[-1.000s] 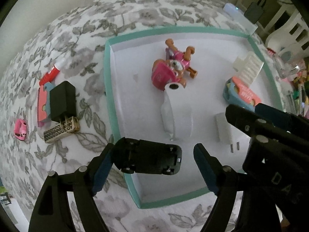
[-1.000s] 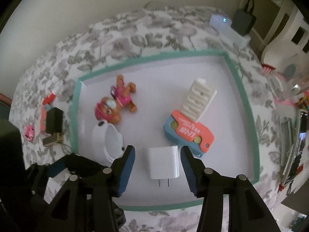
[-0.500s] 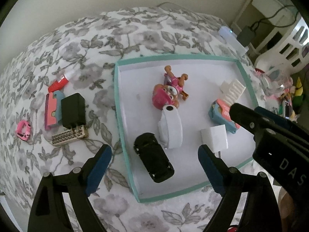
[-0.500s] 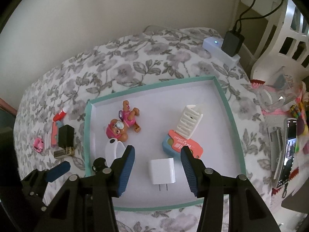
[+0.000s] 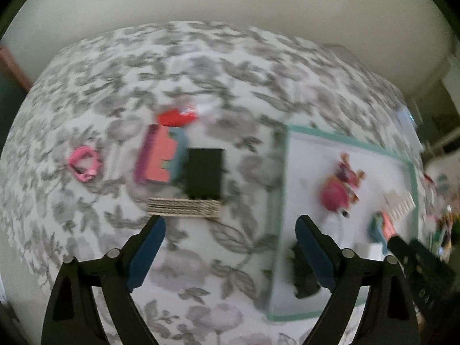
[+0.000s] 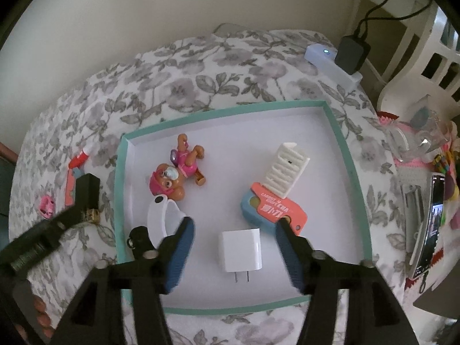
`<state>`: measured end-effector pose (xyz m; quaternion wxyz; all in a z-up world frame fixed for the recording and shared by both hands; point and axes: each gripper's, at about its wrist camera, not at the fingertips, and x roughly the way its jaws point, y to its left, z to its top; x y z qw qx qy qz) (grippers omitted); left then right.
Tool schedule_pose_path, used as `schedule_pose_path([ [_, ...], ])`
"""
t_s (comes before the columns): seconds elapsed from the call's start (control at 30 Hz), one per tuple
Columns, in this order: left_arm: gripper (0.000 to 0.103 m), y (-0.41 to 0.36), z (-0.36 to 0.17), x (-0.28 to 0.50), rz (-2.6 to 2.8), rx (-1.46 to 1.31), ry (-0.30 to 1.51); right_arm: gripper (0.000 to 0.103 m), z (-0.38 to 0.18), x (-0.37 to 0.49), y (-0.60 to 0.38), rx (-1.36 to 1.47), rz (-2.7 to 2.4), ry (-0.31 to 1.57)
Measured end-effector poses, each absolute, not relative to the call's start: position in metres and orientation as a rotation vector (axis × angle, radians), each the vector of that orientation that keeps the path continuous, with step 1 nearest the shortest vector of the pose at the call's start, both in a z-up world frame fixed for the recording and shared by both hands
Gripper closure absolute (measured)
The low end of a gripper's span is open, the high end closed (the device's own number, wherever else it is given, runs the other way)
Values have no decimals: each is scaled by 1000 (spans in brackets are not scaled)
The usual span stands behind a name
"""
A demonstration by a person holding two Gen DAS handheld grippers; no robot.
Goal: Organize rigid objects
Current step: 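Open both tools to release the white charger and toy car into the tray, then withdraw both tools toward the pink watch band and black charger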
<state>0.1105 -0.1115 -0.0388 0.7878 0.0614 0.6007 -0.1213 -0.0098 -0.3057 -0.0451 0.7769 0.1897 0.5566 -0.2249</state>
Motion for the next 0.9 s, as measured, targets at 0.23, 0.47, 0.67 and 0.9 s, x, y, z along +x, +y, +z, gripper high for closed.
schedule_pose_path([
  [0.23, 4, -88, -37, 122, -189, 86, 1290, 26, -51, 1, -287, 359, -453, 1225],
  [0.47, 4, -79, -38, 126, -179, 59, 1304, 18, -52, 8, -274, 324, -433, 1218],
  [0.67, 4, -56, -35, 138, -139, 12, 1298, 0, -49, 13, -263, 314, -393, 1190],
  [0.9, 4, -15, -28, 153, -63, -40, 1270, 0, -43, 20, -249, 282, -366, 1160],
])
